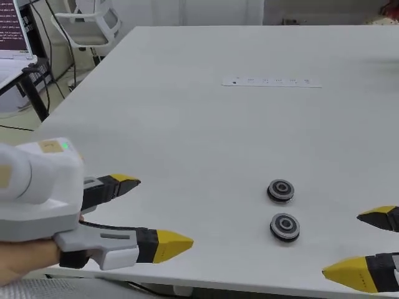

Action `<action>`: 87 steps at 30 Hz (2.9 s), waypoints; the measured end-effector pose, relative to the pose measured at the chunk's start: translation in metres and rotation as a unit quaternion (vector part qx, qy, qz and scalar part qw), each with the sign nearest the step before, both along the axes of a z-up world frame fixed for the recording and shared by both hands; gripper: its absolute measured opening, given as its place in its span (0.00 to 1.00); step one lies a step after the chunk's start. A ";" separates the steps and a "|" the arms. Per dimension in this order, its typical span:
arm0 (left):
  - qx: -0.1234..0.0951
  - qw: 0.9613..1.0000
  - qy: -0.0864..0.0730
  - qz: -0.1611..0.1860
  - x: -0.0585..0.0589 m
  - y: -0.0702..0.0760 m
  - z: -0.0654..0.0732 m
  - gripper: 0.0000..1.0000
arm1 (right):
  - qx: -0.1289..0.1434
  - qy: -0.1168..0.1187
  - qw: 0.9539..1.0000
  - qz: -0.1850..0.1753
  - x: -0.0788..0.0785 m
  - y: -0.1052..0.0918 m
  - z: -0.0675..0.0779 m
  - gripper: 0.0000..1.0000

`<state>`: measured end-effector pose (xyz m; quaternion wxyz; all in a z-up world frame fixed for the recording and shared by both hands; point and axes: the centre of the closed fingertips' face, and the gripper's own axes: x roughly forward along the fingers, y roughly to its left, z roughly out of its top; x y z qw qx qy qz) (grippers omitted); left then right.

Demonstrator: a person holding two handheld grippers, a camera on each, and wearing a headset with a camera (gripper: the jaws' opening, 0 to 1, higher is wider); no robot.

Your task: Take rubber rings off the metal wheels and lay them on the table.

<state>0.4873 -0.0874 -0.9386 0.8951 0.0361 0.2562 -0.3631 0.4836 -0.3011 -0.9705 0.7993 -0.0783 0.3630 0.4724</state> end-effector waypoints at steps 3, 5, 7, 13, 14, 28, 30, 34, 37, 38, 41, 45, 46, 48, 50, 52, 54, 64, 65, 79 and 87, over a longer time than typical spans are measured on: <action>0.001 1.000 0.001 -0.004 -0.001 -0.001 0.000 0.86 | -0.002 0.001 1.000 -0.003 0.000 -0.001 0.000 0.79; 0.003 1.000 0.001 -0.007 -0.001 -0.001 0.000 0.86 | -0.003 0.000 1.000 -0.005 0.001 -0.001 0.000 0.79; 0.000 1.000 0.001 -0.007 -0.001 -0.001 0.000 0.86 | -0.003 -0.001 1.000 -0.004 0.001 0.000 0.000 0.79; 0.003 1.000 0.005 -0.020 -0.003 -0.004 -0.002 0.86 | 0.000 -0.005 1.000 -0.012 0.004 -0.001 0.003 0.79; 0.003 1.000 0.005 -0.023 -0.004 -0.005 -0.002 0.87 | 0.001 -0.005 1.000 -0.012 0.004 -0.001 0.003 0.79; 0.033 0.997 -0.003 -0.076 -0.008 -0.015 -0.003 0.93 | 0.018 -0.017 1.000 -0.013 0.011 -0.001 0.012 0.79; 0.024 0.997 -0.007 -0.069 -0.005 -0.013 0.001 0.93 | 0.019 -0.017 1.000 -0.012 0.012 -0.003 0.012 0.79; 0.009 0.998 -0.012 -0.064 -0.002 -0.012 0.006 0.93 | 0.025 -0.016 0.999 -0.018 0.015 -0.007 0.014 0.79; 0.011 0.998 -0.013 -0.062 -0.001 -0.011 0.007 0.93 | 0.033 -0.017 0.999 -0.024 0.018 -0.008 0.017 0.79; 0.013 0.998 -0.014 -0.061 -0.001 -0.010 0.007 0.93 | 0.034 -0.017 0.999 -0.025 0.018 -0.009 0.017 0.79; 0.012 0.998 -0.015 -0.060 -0.001 -0.010 0.009 0.93 | 0.038 -0.017 0.999 -0.028 0.017 -0.009 0.017 0.79; 0.007 0.998 -0.017 -0.059 -0.001 -0.010 0.012 0.92 | 0.041 -0.015 0.999 -0.030 0.015 -0.009 0.016 0.79; 0.006 0.998 -0.018 -0.059 -0.001 -0.011 0.013 0.92 | 0.041 -0.014 0.999 -0.030 0.014 -0.009 0.015 0.79; 0.006 0.998 -0.019 -0.059 0.000 -0.012 0.014 0.92 | 0.040 -0.014 0.999 -0.030 0.013 -0.009 0.015 0.79; 0.004 0.998 -0.021 -0.059 0.001 -0.013 0.015 0.92 | 0.041 -0.012 0.999 -0.032 0.012 -0.010 0.014 0.79; 0.002 0.998 -0.023 -0.060 0.002 -0.015 0.016 0.92 | 0.040 -0.010 0.999 -0.032 0.010 -0.010 0.013 0.79; 0.002 0.998 -0.025 -0.064 0.003 -0.018 0.018 0.92 | 0.039 -0.009 0.999 -0.031 0.009 -0.010 0.012 0.78; 0.007 0.996 -0.030 -0.081 0.004 -0.025 0.025 0.92 | 0.051 -0.009 0.998 -0.034 0.008 -0.010 0.016 0.77; 0.008 0.996 -0.032 -0.082 0.005 -0.026 0.027 0.92 | 0.051 -0.010 0.998 -0.034 0.009 -0.010 0.017 0.77; 0.026 0.987 -0.063 -0.145 0.017 -0.061 0.050 0.92 | 0.052 -0.034 0.998 -0.012 0.025 0.007 0.034 0.75; 0.049 0.976 -0.090 -0.193 0.030 -0.086 0.061 0.92 | 0.054 -0.062 0.997 0.011 0.044 0.020 0.054 0.72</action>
